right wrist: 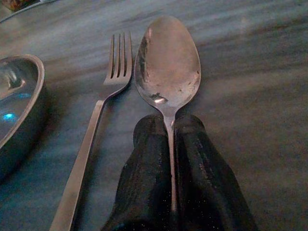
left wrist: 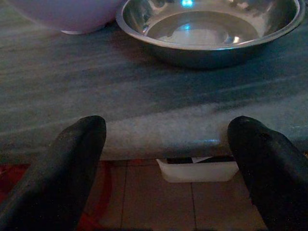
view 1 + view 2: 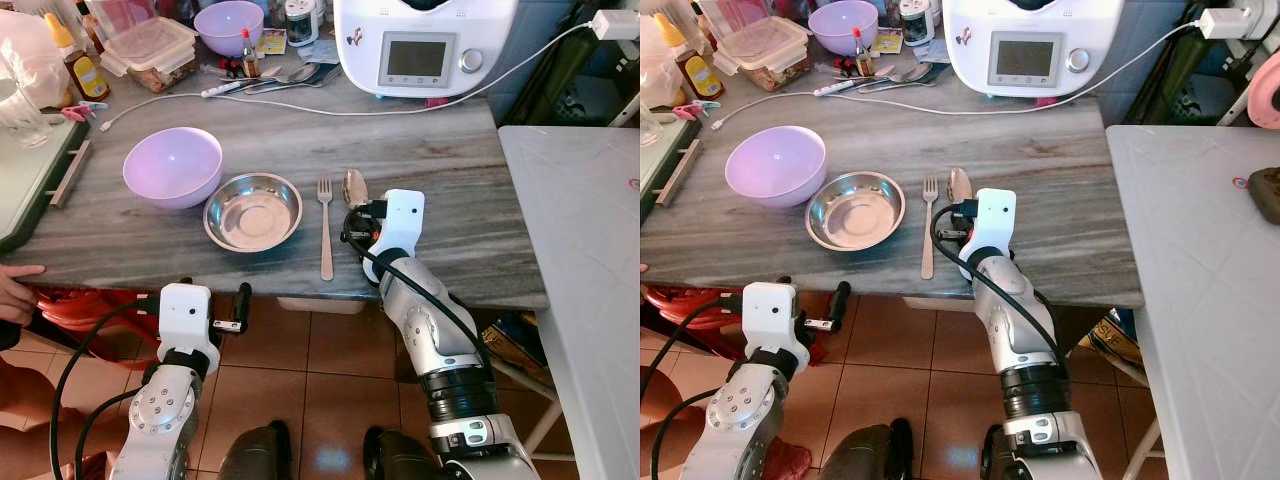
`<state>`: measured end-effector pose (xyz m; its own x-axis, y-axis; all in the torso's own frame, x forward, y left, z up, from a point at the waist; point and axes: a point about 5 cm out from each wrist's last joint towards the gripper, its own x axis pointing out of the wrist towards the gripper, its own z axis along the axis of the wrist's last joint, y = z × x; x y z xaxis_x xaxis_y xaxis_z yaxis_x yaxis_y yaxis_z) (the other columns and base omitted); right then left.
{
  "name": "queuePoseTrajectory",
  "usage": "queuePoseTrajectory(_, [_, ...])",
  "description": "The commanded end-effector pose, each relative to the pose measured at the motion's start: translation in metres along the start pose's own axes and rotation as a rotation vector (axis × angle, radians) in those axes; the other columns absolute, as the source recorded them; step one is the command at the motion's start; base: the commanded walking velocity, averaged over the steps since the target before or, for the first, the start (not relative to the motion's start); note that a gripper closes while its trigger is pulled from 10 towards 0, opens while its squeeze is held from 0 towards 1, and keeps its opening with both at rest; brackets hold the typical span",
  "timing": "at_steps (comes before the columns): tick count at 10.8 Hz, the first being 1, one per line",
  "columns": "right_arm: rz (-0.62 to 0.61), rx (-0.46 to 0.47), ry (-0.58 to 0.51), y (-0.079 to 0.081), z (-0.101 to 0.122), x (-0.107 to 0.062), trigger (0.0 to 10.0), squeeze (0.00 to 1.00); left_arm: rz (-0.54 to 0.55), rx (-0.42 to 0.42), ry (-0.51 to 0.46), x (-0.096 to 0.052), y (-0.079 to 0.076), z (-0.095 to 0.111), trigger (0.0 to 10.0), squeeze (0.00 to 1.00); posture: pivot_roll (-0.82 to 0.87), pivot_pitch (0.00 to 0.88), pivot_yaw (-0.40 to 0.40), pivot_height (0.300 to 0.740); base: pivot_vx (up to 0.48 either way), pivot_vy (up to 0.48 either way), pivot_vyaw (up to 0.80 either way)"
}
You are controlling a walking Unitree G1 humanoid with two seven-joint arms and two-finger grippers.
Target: Setting the table
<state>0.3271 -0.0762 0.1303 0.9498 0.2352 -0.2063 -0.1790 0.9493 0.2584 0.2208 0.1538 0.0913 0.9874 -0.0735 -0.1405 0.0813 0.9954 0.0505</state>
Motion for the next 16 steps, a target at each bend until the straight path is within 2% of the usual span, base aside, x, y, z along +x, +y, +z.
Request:
queuePoseTrajectory(1, [-0.044,0.035,0.09,-0.012,-0.02,-0.002,10.0,0.76,0.006,0.003,-0.003,-0.001,0.002,0.002,10.0,0.0,0.06,0.211,0.066,0.74,0.0,0.0,0.0])
queuePoseTrajectory(2, [-0.048,0.029,0.087,-0.014,-0.019,-0.002,10.0,1.0,0.006,0.002,-0.002,-0.001,0.002,0.002,10.0,0.0,0.06,0.211,0.067,0.74,0.0,0.0,0.0])
queuePoseTrajectory(7, [-0.049,-0.006,0.048,-0.017,-0.011,-0.002,10.0,1.0,0.002,0.004,-0.002,0.0,0.002,0.002,10.0,0.0,0.06,0.21,0.069,0.74,0.0,0.0,0.0])
queuePoseTrajectory(14, [-0.049,0.029,-0.191,-0.024,0.02,-0.016,10.0,1.0,0.005,-0.003,-0.016,0.004,0.002,0.002,10.0,0.0,0.05,0.154,0.071,0.74,0.0,0.0,0.0])
queuePoseTrajectory(16, [-0.02,-0.06,-0.293,-0.031,0.025,-0.025,10.0,1.0,0.053,-0.019,-0.012,0.003,0.007,-0.004,10.0,0.0,0.05,0.09,0.074,0.74,0.0,0.0,0.0])
